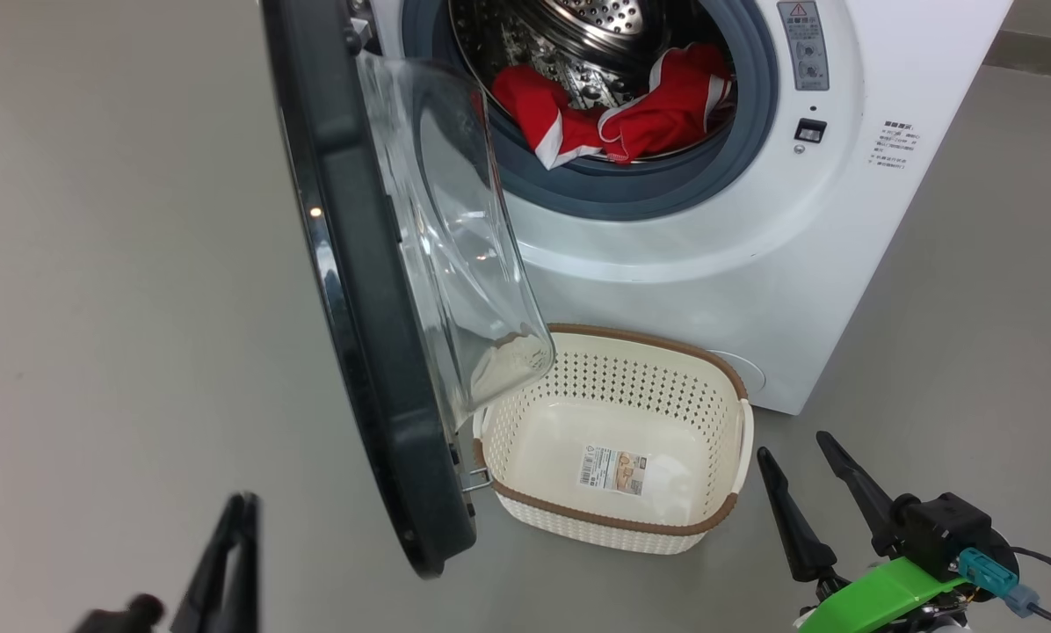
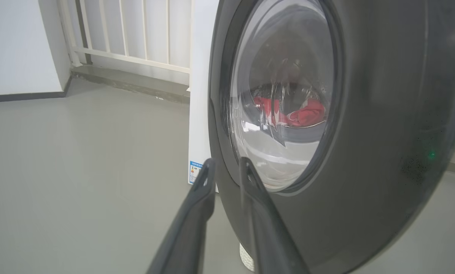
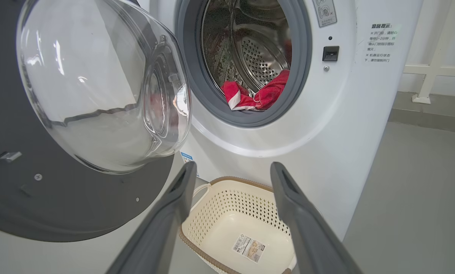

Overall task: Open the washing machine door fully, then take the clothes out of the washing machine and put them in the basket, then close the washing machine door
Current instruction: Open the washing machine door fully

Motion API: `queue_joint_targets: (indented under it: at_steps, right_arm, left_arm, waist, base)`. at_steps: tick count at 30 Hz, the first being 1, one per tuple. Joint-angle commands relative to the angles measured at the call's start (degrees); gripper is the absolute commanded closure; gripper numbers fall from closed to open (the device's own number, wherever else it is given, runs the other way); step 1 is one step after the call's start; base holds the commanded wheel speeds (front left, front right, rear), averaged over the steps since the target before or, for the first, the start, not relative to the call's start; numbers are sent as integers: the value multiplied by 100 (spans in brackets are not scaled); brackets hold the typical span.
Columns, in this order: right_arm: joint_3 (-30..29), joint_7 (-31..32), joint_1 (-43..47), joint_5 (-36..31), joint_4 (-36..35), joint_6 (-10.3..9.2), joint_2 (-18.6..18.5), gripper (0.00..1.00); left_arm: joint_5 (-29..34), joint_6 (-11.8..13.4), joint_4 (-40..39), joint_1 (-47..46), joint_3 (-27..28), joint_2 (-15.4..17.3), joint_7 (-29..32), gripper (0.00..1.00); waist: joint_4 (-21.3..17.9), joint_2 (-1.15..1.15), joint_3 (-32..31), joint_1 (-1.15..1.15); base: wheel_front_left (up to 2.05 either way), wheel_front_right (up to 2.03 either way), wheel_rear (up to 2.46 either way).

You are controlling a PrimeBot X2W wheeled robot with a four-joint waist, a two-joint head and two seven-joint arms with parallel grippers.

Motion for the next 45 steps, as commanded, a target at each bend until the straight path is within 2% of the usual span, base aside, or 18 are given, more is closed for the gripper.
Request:
queue_joint_targets:
  at_steps: [1,6,9,13,16,18,21,23,26,35,45]
  right_arm:
    - [119,-38,1,-95,-171,42,5,0]
    - [110,-38,-17,-126,-206,42,16,0]
    - [107,-38,-39,-128,-220,42,15,0]
    - [92,-38,-70,-146,-239,42,16,0]
    - [86,-38,-79,-155,-246,42,20,0]
    - [79,-38,-87,-163,-253,42,23,0]
    - [90,-38,-108,-172,-251,42,33,0]
    - [95,-38,-125,-175,-246,42,44,0]
    - [115,-38,-148,-181,-250,42,62,0]
    - [127,-38,-184,-182,-268,42,79,0]
    - [97,-38,-207,-194,-317,42,92,0]
  left_arm:
    - [-95,42,-388,-197,341,61,-71,100]
    - [-366,172,-1418,-445,685,61,-71,100]
    - [-456,193,-2216,-603,665,61,-71,100]
    - [-462,156,-3121,-665,80,61,-71,100]
    - [-368,113,-3259,-569,-448,61,-71,100]
    - [-313,70,-3184,-457,-1011,61,-71,100]
    - [-355,25,-2656,-269,-1719,61,-71,100]
    - [-579,13,-2108,-182,-2009,61,-71,100]
    - [-752,-1,-1449,-248,-2159,61,-71,100]
    - [-1249,77,-577,-670,-1747,61,-71,100]
    - [-1183,232,-532,-519,-794,61,-71,100]
  waist:
    - [-2,0,0,0]
    - [5,0,23,0]
    - [0,0,48,0]
    - [-15,0,84,0]
    - [-23,0,100,0]
    - [-23,0,117,0]
    - [-39,0,144,0]
    - [-46,0,155,0]
    - [-56,0,175,0]
    - [-33,0,228,0]
    - [25,0,276,0]
  base:
    - [0,0,0]
    - [0,0,0]
    - [0,0,0]
    - [0,0,0]
    - [0,0,0]
    - [0,0,0]
    - [0,0,0]
    - [0,0,0]
    - [0,0,0]
    - [0,0,0]
    - [0,0,0]
